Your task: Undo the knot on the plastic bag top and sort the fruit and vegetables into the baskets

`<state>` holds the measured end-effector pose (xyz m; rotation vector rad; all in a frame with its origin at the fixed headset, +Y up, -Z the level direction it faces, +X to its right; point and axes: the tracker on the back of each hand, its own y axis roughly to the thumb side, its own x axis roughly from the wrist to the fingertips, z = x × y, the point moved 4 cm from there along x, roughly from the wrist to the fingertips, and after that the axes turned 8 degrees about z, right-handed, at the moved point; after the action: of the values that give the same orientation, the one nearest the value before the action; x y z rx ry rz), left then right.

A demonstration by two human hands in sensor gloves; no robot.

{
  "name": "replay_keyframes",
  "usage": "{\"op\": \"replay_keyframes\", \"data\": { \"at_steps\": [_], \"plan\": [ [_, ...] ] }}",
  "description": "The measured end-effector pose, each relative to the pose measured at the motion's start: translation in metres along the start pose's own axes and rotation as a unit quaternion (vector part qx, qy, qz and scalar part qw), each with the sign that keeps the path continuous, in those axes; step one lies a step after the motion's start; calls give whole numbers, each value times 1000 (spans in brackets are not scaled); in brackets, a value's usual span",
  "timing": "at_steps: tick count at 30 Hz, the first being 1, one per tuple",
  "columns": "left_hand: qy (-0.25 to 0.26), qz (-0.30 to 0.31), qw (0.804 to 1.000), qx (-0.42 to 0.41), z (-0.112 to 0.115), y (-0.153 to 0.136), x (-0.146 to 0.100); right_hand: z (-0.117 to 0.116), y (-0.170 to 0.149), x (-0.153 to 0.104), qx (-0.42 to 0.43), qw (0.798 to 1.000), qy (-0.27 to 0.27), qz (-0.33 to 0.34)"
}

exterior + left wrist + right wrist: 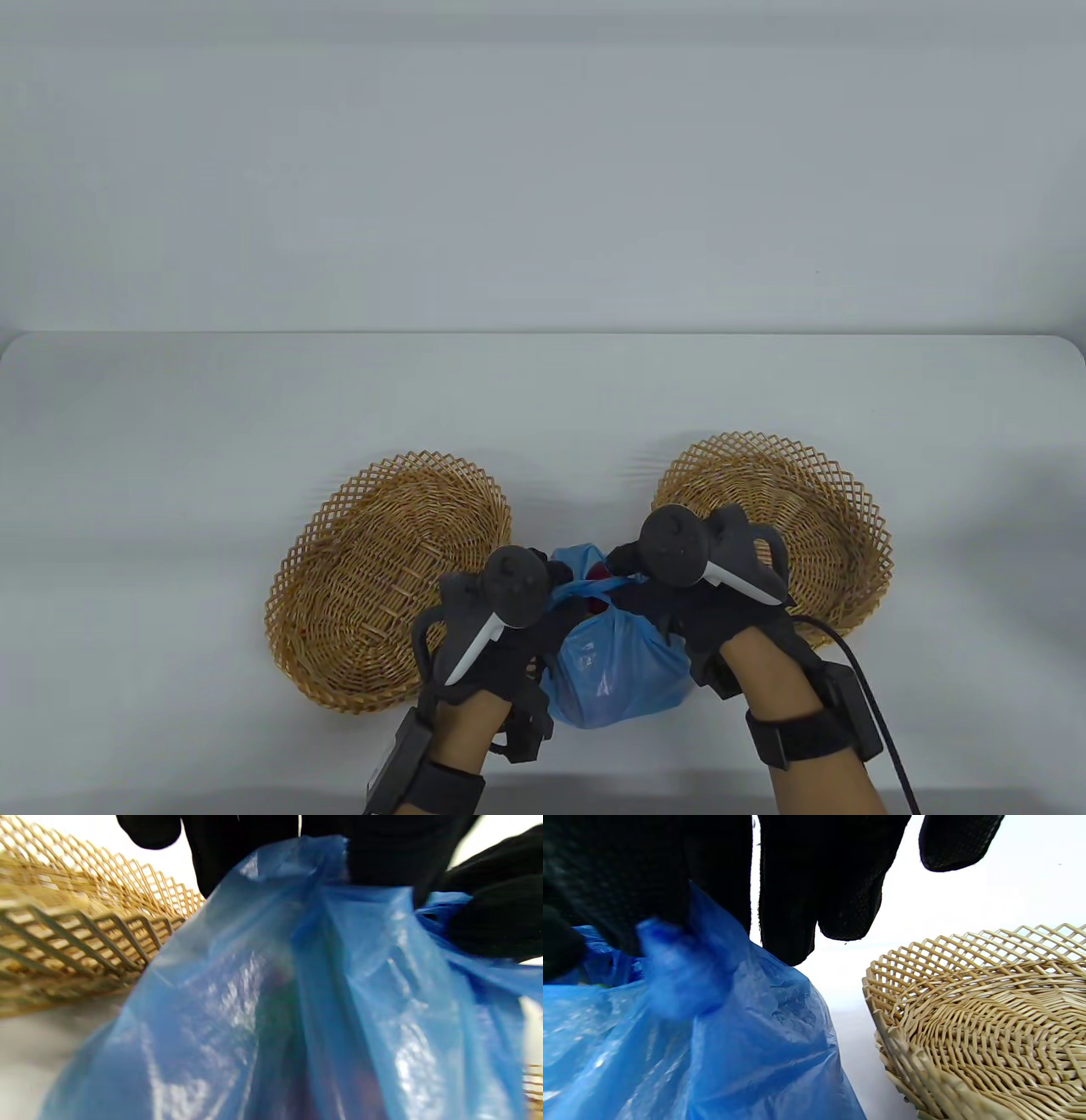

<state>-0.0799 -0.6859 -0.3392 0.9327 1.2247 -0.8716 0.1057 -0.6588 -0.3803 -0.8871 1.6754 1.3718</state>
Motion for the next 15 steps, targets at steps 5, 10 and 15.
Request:
{"op": "replay_keyframes", "data": {
  "at_steps": [5, 10, 15],
  "plan": [
    [34, -19, 999, -21, -10, -12, -5, 7, -13, -3, -7, 1000, -19, -22],
    [59, -39, 997, -22, -20, -23, -9, 16, -36, -8, 6, 998, -26, -56],
    [71, -51, 995, -38, -29, -31, -12, 17, -56, -12, 66, 995, -6, -71]
  ]
}}
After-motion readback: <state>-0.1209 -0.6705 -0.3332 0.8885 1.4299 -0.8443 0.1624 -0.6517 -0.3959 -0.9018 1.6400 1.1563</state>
